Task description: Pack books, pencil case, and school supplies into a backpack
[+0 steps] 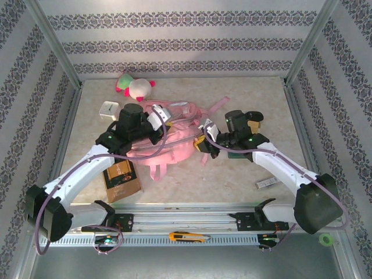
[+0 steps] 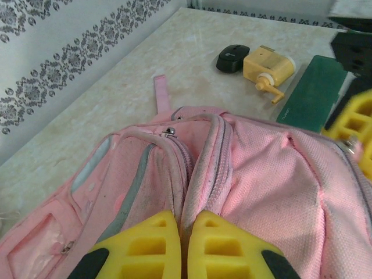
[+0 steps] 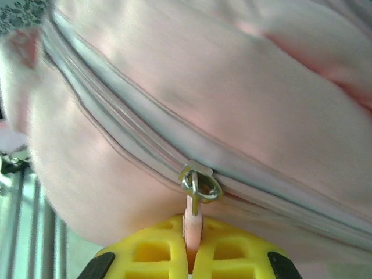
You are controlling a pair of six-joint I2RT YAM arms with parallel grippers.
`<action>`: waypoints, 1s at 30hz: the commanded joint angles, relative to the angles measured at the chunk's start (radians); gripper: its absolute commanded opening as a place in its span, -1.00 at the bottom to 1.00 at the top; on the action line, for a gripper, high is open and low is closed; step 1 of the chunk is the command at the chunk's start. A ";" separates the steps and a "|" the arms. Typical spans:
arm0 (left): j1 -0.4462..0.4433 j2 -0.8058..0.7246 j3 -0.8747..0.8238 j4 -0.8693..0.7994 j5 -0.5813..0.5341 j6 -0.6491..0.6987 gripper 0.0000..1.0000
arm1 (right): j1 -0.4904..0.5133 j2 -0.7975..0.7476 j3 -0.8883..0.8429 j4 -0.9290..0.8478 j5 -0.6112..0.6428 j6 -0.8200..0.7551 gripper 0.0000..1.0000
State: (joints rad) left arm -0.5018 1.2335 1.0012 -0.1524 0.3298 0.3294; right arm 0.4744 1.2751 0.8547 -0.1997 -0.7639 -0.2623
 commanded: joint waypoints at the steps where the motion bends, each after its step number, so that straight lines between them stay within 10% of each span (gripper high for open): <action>1: -0.038 0.037 0.022 0.143 -0.186 -0.113 -1.00 | 0.051 -0.049 0.008 0.000 -0.012 0.121 -1.00; 10: -0.163 0.128 -0.032 0.335 -0.386 -0.335 -1.00 | 0.117 -0.087 0.008 0.037 0.110 0.571 -1.00; 23: -0.173 0.175 -0.048 0.455 -0.335 -0.412 -1.00 | 0.322 -0.100 -0.069 0.172 0.299 0.900 -1.00; 27: -0.171 0.166 -0.068 0.485 -0.252 -0.384 -1.00 | 0.284 -0.163 -0.068 0.091 0.349 0.975 0.10; 30: -0.155 0.169 -0.109 0.554 -0.146 -0.365 -1.00 | 0.215 -0.256 -0.108 0.066 0.344 1.099 0.36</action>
State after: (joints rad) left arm -0.6678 1.4014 0.9108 0.2108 0.0830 -0.0128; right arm 0.7303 1.1099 0.7734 -0.1406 -0.3756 0.6865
